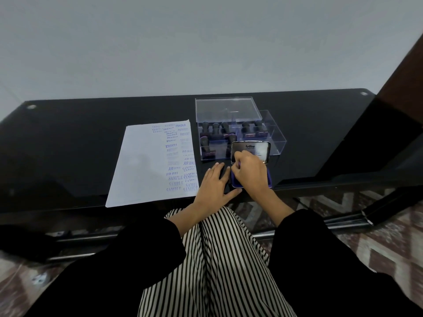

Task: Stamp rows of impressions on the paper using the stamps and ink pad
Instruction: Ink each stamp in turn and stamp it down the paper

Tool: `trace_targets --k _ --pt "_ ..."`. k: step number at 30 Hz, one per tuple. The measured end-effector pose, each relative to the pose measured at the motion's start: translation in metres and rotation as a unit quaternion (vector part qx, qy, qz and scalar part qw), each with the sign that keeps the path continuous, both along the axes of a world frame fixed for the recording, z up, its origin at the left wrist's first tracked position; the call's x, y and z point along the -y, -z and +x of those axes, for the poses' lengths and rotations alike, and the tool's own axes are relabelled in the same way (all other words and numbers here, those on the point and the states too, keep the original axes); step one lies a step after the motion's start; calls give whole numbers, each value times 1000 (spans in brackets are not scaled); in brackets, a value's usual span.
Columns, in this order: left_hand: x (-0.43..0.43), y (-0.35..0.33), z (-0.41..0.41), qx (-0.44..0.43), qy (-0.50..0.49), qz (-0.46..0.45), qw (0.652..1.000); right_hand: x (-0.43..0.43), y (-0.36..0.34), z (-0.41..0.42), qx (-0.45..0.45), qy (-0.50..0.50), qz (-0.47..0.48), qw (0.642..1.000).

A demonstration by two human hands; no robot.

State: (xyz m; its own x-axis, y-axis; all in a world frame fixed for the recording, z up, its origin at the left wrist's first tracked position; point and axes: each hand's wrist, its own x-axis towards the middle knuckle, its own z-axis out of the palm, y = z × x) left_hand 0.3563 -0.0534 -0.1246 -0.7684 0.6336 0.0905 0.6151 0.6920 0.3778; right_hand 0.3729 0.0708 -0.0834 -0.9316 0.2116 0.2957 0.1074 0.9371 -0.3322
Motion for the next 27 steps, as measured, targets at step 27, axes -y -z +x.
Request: trace_targets --k 27 --pt "0 -4 1 -2 0 -9 1000 1 14 8 -119 -3 -25 993"
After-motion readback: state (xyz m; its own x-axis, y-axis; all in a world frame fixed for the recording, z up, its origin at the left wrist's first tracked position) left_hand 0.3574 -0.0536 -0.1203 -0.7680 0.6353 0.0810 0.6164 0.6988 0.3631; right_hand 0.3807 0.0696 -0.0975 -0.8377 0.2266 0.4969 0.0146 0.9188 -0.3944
